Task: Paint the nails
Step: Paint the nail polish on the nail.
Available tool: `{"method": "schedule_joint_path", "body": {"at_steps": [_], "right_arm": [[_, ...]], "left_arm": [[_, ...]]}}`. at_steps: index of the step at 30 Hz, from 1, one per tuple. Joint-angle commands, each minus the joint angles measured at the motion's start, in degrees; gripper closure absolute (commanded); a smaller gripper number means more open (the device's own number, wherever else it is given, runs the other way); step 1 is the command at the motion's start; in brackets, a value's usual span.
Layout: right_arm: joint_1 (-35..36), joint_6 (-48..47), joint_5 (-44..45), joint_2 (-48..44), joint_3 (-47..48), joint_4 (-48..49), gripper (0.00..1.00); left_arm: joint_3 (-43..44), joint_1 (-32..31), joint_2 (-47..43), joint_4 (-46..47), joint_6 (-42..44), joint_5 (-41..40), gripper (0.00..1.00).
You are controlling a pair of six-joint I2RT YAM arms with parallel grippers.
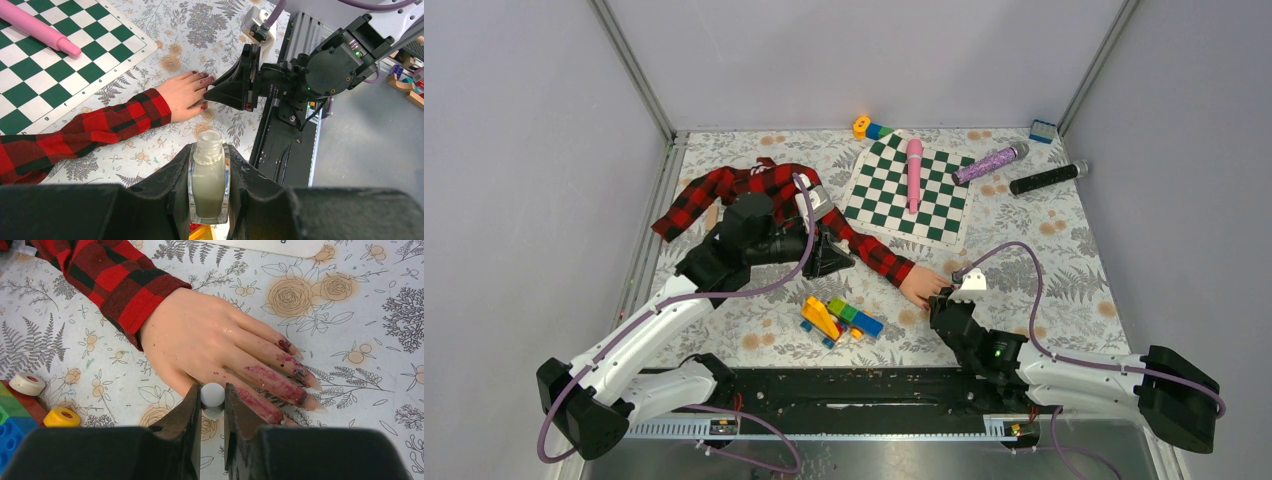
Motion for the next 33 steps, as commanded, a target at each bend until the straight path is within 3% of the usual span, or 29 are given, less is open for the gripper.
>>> {"method": "schedule_joint_path", "body": {"at_steps": [1,33], "right_arm": [[0.9,-0.2,3.8,-0.1,1.9,0.7,1.0],[2.4,-0.1,7.6,-4.0,2.5,-7.6,1.0]], "left_arm": [[1.7,-0.2,-1.3,3.0,-0.1,1.2,1.0],[1.6,-0.2,-1.0,3.1,-0.2,1.3,1.0]]}}
